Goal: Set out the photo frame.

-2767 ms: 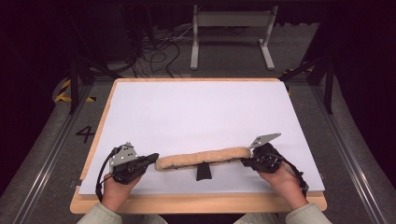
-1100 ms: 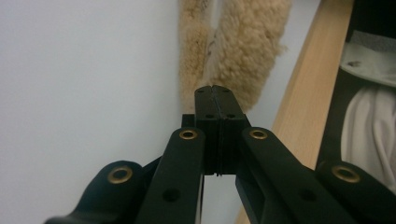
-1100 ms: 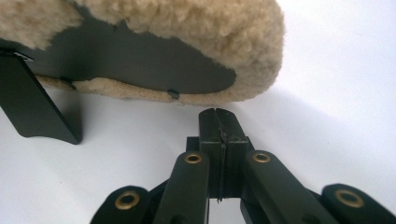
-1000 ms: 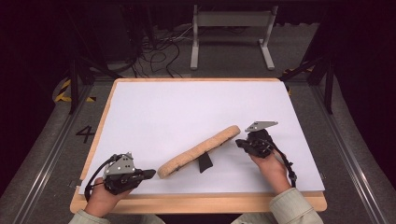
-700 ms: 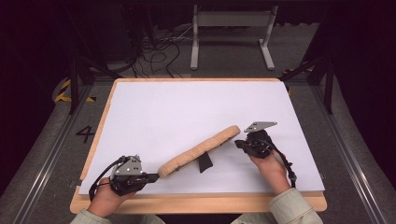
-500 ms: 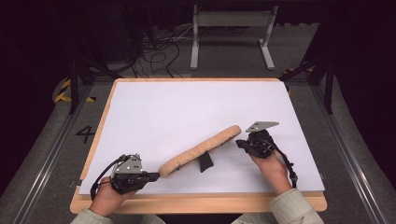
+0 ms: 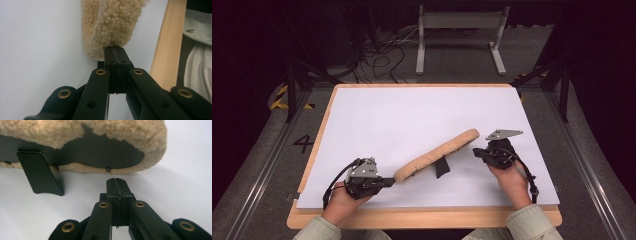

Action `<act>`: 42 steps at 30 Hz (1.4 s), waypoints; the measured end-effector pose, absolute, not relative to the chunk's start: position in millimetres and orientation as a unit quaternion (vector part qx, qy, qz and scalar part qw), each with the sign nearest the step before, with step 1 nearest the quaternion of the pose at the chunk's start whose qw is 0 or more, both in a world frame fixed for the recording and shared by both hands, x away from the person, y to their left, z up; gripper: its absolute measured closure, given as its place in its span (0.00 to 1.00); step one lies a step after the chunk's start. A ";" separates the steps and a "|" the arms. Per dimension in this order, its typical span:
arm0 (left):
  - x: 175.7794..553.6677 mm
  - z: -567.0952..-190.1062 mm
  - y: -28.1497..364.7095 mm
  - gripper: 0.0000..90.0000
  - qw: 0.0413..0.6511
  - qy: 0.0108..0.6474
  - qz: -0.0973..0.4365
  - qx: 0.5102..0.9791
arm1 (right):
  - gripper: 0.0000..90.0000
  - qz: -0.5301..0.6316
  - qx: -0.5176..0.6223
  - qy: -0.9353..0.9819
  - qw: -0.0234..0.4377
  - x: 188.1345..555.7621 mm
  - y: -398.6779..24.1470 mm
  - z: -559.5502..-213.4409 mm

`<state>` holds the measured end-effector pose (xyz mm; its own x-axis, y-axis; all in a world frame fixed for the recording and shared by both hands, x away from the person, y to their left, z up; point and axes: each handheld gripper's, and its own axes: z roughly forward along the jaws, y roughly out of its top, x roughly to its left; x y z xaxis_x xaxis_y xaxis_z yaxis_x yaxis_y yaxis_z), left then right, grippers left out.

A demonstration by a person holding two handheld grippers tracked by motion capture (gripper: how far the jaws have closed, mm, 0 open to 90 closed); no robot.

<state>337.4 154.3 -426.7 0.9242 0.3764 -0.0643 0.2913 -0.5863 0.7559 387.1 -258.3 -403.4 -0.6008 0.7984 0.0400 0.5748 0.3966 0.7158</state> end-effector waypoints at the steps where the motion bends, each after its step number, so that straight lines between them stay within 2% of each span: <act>1: 337.7 -426.4 154.1 1.00 0.414 0.188 0.049 0.889 | 1.00 0.356 0.420 0.820 0.156 386.6 -258.6 -403.5; 6: 334.5 -422.0 166.8 1.00 0.427 0.203 0.062 0.879 | 1.00 0.357 0.416 0.821 0.158 385.3 -258.9 -403.2; 8: 337.4 -422.7 171.7 1.00 0.430 0.235 0.075 0.869 | 1.00 0.356 0.417 0.821 0.157 385.2 -259.1 -402.5; 14: 344.0 -430.6 164.1 1.00 0.417 0.261 0.100 0.865 | 1.00 0.356 0.416 0.822 0.158 384.7 -257.3 -402.1; 33: 335.1 -430.6 139.7 1.00 0.411 0.180 0.055 0.892 | 1.00 0.358 0.429 0.813 0.163 380.3 -271.8 -397.7; 42: 328.2 -428.4 111.3 1.00 0.397 0.108 0.022 0.911 | 1.00 0.361 0.439 0.807 0.163 378.5 -280.9 -395.4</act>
